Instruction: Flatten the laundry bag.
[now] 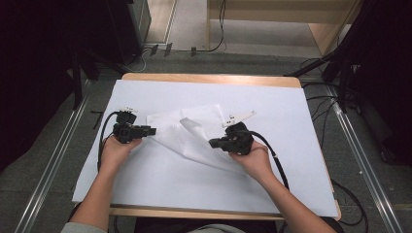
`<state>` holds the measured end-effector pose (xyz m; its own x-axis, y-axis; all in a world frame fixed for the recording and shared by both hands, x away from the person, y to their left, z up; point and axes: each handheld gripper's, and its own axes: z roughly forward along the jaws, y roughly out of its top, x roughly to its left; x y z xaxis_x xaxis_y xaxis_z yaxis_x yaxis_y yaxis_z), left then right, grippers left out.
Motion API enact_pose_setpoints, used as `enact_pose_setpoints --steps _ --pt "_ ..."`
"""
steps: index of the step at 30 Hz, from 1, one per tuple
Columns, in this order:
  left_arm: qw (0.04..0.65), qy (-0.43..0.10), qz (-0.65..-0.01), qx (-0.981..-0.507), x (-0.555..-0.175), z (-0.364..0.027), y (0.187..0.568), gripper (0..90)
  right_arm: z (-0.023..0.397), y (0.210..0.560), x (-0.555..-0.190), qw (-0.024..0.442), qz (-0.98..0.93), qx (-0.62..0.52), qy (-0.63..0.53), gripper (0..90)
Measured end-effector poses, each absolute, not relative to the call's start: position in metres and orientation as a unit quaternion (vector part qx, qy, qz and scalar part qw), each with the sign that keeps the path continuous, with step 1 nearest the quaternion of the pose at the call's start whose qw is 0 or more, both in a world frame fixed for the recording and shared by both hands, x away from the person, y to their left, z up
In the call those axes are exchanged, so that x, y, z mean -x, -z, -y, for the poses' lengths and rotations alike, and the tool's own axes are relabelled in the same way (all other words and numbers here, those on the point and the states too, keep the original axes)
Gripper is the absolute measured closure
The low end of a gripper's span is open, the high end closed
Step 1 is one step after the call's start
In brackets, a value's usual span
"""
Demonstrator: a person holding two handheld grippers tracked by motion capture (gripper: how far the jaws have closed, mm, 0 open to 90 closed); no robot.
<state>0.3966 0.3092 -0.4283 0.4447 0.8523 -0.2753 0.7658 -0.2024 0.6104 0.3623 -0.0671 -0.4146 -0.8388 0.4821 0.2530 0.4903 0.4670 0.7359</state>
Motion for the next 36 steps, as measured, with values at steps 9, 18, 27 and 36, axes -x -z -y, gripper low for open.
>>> enact_pose_setpoints --steps 9,18,27,36 --pt "0.368 -0.071 -0.535 -0.757 -0.398 -0.321 0.424 62.7 0.047 0.423 -0.341 0.027 0.871 0.259 0.416 90.0" --pt "0.361 -0.074 -0.536 -0.760 -0.402 -0.321 0.427 58.1 0.035 0.431 -0.323 0.043 0.880 0.246 0.404 90.0" --pt "0.342 -0.066 -0.549 -0.759 -0.414 -0.322 0.439 53.3 0.046 0.404 -0.302 0.024 0.869 0.249 0.427 80.1" --pt "0.323 -0.072 -0.551 -0.766 -0.420 -0.316 0.448 66.1 0.079 0.396 -0.316 -0.005 0.846 0.290 0.447 80.1"
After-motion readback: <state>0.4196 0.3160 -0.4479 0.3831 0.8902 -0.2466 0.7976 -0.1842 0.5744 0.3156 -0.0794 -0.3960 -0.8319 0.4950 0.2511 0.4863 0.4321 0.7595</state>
